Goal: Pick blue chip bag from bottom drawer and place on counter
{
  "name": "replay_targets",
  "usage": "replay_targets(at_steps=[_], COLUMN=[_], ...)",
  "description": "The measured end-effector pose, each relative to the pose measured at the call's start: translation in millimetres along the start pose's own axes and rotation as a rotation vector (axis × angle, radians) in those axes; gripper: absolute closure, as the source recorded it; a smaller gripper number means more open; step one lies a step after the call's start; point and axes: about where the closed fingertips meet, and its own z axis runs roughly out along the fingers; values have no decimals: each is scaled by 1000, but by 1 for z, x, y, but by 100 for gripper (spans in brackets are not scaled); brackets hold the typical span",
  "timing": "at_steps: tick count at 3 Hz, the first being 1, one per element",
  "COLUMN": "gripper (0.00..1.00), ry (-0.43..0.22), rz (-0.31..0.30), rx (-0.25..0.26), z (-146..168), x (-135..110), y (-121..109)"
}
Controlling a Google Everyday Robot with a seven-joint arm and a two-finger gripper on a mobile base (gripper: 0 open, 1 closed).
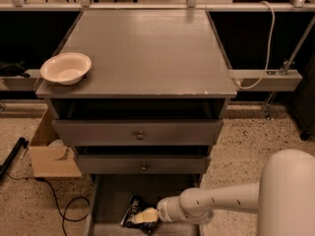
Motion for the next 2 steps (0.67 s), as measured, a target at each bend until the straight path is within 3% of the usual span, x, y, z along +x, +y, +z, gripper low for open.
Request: replay_targets(at_steps=[1, 2], gripper=[0, 0], ry=[-8, -29], rz=[-8, -5], rx=[28, 54], z=[7, 22], x=[2, 1], y=[-3, -19])
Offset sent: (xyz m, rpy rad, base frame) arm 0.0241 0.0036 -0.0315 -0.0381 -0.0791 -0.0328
